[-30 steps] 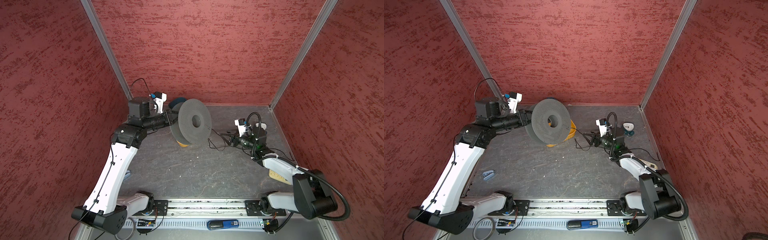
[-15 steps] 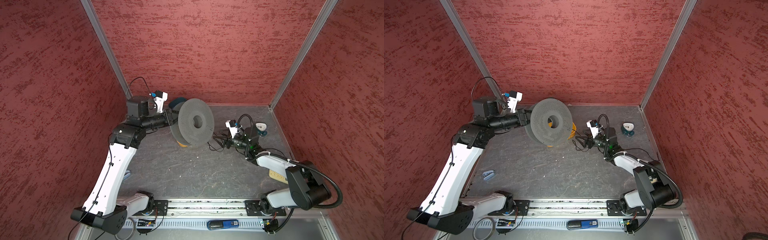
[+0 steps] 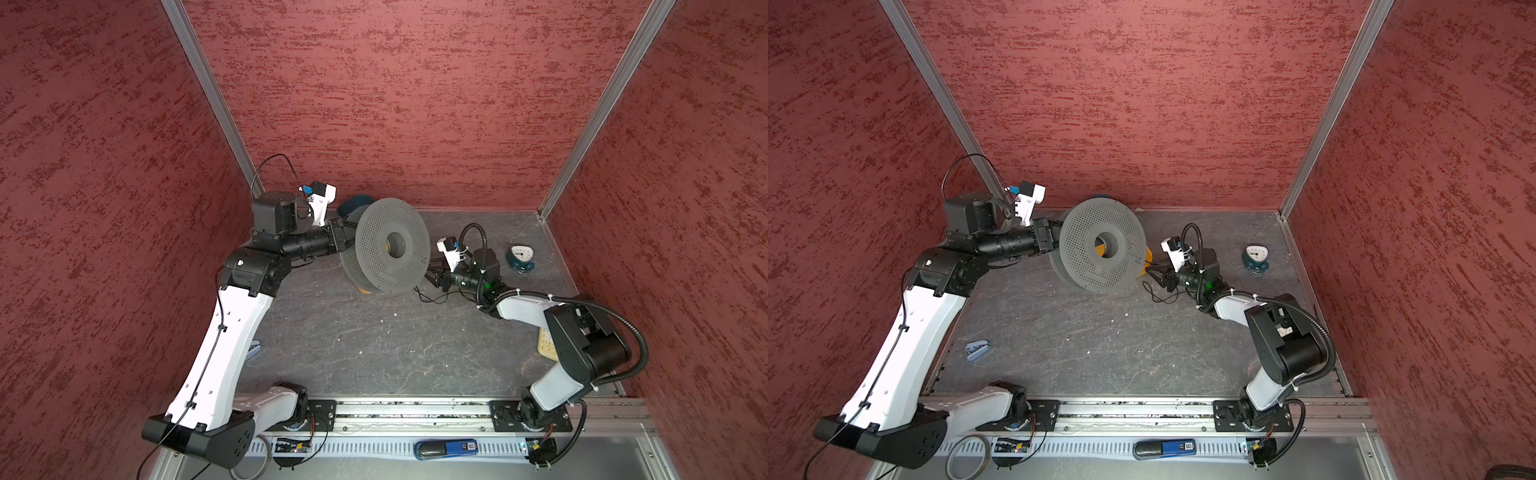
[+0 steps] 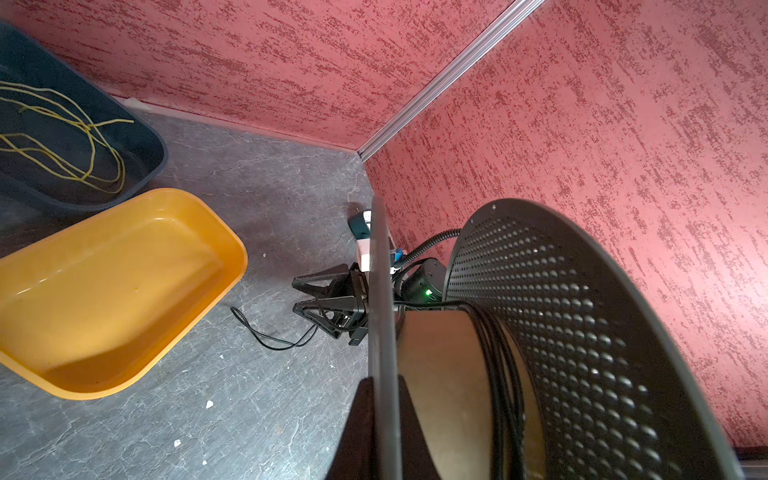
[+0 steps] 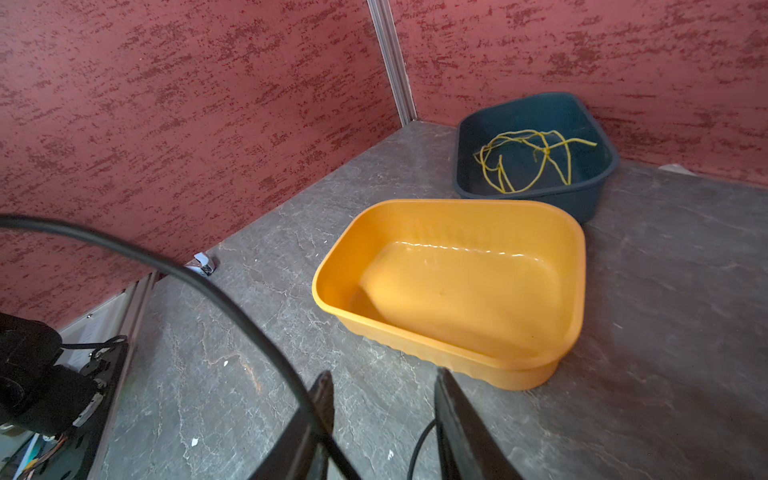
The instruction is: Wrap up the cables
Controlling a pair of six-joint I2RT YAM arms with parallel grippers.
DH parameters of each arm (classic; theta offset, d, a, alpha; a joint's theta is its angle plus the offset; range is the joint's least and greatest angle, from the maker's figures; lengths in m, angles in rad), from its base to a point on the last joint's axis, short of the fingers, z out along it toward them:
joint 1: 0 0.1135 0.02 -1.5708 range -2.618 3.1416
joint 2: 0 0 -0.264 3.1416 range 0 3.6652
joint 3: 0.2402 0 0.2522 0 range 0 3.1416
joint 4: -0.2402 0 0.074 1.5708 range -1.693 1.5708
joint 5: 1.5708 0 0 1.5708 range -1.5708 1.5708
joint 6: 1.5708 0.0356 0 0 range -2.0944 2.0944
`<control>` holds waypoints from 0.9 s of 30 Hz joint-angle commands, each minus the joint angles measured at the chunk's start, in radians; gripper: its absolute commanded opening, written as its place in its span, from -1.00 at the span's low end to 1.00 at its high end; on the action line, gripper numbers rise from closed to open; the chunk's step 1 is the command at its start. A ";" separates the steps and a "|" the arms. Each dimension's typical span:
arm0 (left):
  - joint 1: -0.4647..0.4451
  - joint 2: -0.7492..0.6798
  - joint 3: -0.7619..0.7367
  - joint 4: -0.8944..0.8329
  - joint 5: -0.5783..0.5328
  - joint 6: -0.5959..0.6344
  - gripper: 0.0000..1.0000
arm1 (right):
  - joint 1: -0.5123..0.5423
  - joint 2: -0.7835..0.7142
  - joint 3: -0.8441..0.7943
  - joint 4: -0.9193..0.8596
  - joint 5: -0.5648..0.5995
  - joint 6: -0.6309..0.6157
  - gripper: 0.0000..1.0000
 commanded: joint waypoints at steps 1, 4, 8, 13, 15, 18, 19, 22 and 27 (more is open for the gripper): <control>0.017 0.005 0.040 0.051 0.050 -0.009 -1.00 | 0.017 0.008 -0.014 0.085 0.013 0.000 -0.53; 0.049 0.003 0.021 0.071 0.051 -0.030 -1.00 | 0.033 -0.002 -0.036 0.095 0.064 0.011 -0.73; 0.101 0.003 -0.024 0.118 0.041 -0.062 -1.00 | 0.086 -0.047 -0.087 0.099 0.325 0.047 -0.90; 0.133 0.022 -0.058 0.142 -0.061 -0.101 -1.00 | 0.187 -0.110 -0.117 0.004 0.652 0.026 -1.00; 0.128 0.036 -0.059 0.148 -0.110 -0.100 -1.00 | 0.225 -0.129 -0.120 -0.032 0.741 0.012 -1.00; 0.105 0.062 -0.061 0.161 -0.231 -0.106 -1.00 | 0.309 -0.148 -0.116 -0.068 0.904 -0.024 -1.00; 0.089 0.069 -0.059 0.162 -0.269 -0.103 -1.00 | 0.334 -0.150 -0.113 -0.072 0.946 -0.039 -1.00; 0.025 0.094 -0.046 0.162 -0.437 -0.095 -1.00 | 0.418 -0.151 -0.105 -0.069 1.044 -0.118 -1.00; -0.034 0.144 -0.039 0.215 -0.617 -0.095 -1.00 | 0.533 -0.143 -0.091 -0.039 1.086 -0.252 -1.00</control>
